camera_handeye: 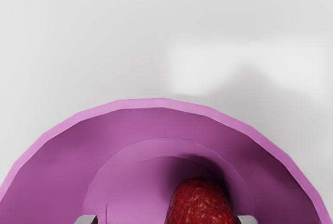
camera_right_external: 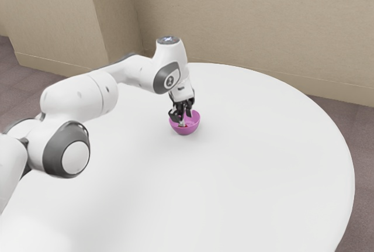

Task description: Take strawberry from the bowl

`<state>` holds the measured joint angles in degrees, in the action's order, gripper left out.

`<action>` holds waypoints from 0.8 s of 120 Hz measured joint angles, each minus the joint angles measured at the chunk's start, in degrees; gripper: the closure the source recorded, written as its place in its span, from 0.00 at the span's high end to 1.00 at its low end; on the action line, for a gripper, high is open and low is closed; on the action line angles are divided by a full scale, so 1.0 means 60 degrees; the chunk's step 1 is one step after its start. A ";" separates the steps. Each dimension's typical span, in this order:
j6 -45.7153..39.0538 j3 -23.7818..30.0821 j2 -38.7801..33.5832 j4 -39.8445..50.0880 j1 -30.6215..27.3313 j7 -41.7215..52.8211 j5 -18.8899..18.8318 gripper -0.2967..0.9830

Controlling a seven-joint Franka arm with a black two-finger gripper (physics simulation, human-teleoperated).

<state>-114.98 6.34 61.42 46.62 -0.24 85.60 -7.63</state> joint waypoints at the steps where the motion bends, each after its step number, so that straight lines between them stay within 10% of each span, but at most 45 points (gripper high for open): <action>1: -0.0012 0.0000 0.0006 0.0000 -0.0001 0.0004 0.0000 0.47; 96: -0.0480 -0.0074 0.0334 0.0014 -0.0106 0.0182 0.0228 0.33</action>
<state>-117.85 5.90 63.43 46.71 -0.88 86.69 -6.27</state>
